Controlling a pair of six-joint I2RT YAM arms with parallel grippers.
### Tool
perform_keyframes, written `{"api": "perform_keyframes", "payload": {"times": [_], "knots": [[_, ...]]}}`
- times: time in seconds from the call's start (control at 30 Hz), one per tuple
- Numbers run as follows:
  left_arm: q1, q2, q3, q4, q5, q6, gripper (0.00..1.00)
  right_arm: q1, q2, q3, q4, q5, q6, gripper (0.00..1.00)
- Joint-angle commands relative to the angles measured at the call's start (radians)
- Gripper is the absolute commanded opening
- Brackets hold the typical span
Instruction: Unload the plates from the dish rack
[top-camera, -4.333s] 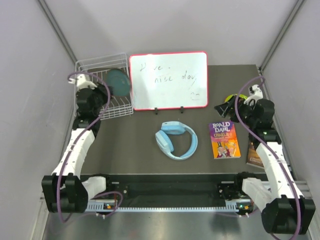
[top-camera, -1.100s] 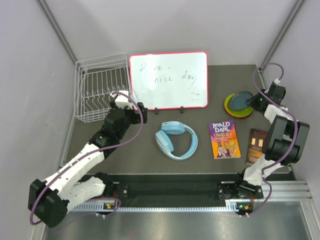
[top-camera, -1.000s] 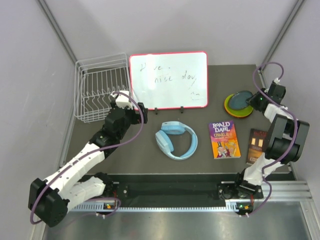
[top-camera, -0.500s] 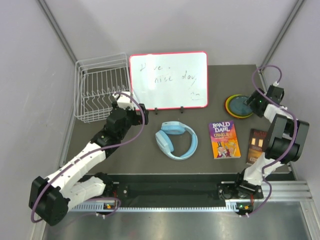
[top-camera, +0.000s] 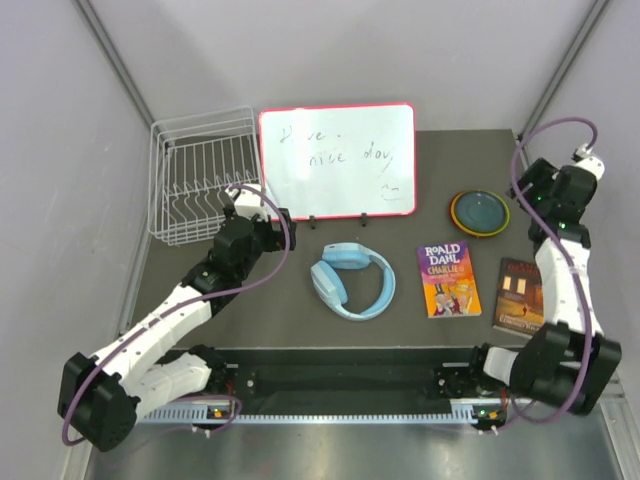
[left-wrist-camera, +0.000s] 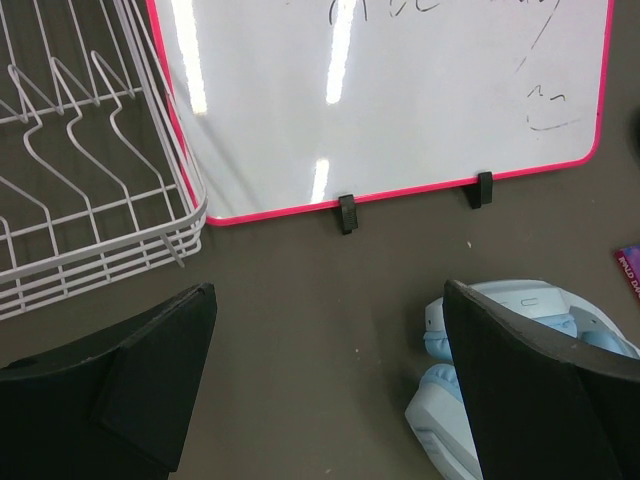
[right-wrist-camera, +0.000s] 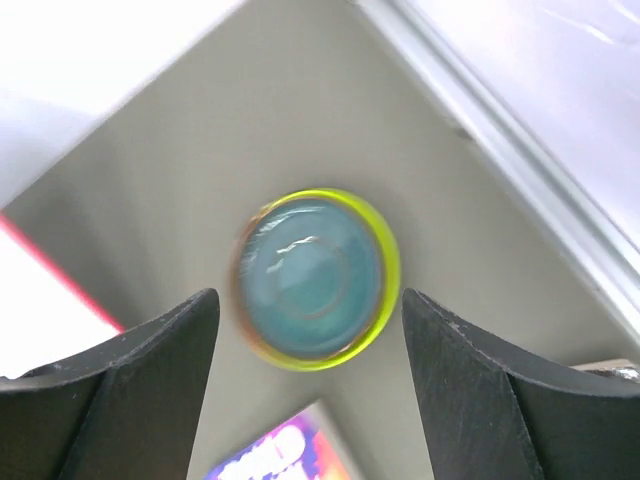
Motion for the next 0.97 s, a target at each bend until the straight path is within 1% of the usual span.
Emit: {"api": "perform_keyframes", "payload": {"times": [0.0, 0.03, 0.07, 0.1, 0.13, 0.2, 0.23, 0.3, 0.33, 0.37, 0.4, 0.43, 0.5, 0.63, 0.7, 0.83, 0.93], "knots": [[0.002, -0.019, 0.032, 0.018, -0.031, 0.012, 0.99, 0.091, -0.203, -0.158, 0.072, -0.148, -0.056, 0.75], [0.003, -0.022, 0.032, 0.018, -0.031, 0.012, 0.99, 0.154, -0.24, -0.195, 0.104, -0.151, -0.058, 0.76], [0.003, -0.023, 0.035, 0.018, -0.031, 0.009, 0.99, 0.189, -0.277, -0.234, 0.124, -0.143, -0.064, 0.77], [0.002, -0.028, 0.043, 0.009, -0.029, 0.003, 0.99, 0.225, -0.347, -0.307, 0.143, -0.122, -0.067, 0.78], [0.002, -0.028, 0.049, 0.001, -0.035, -0.005, 0.99, 0.296, -0.384, -0.343, 0.161, -0.102, -0.072, 0.79], [0.002, -0.028, 0.057, -0.013, -0.046, -0.019, 0.99, 0.373, -0.473, -0.421, 0.209, -0.052, -0.086, 0.8], [0.0, -0.026, 0.057, -0.014, -0.052, -0.016, 0.99, 0.436, -0.496, -0.44, 0.218, -0.03, -0.093, 0.81], [0.002, -0.022, 0.055, -0.017, -0.067, -0.004, 0.99, 0.495, -0.542, -0.472, 0.221, -0.004, -0.115, 0.82], [0.002, -0.019, 0.055, -0.023, -0.095, 0.0, 0.99, 0.551, -0.55, -0.48, 0.218, 0.074, -0.127, 0.84], [0.002, -0.014, 0.057, -0.025, -0.11, 0.004, 0.99, 0.579, -0.555, -0.49, 0.209, 0.109, -0.132, 0.84], [0.002, -0.013, 0.057, -0.025, -0.124, 0.006, 0.99, 0.604, -0.555, -0.495, 0.204, 0.19, -0.139, 0.86], [0.002, -0.013, 0.055, -0.025, -0.135, 0.007, 0.99, 0.651, -0.549, -0.501, 0.206, 0.24, -0.144, 0.87], [0.002, -0.02, 0.043, -0.011, -0.169, 0.024, 0.99, 0.684, -0.517, -0.516, 0.217, 0.345, -0.153, 0.87], [0.002, -0.017, 0.044, 0.003, -0.19, 0.053, 0.99, 0.727, -0.463, -0.529, 0.264, 0.447, -0.167, 0.86], [0.002, -0.016, 0.051, -0.003, -0.181, 0.056, 0.99, 0.728, -0.472, -0.546, 0.293, 0.489, -0.17, 0.86], [0.002, -0.014, 0.064, -0.008, -0.158, 0.062, 0.99, 0.73, -0.526, -0.587, 0.379, 0.504, -0.194, 0.88], [0.002, -0.014, 0.075, -0.005, -0.15, 0.069, 0.99, 0.73, -0.558, -0.599, 0.388, 0.519, -0.223, 0.91]]}}
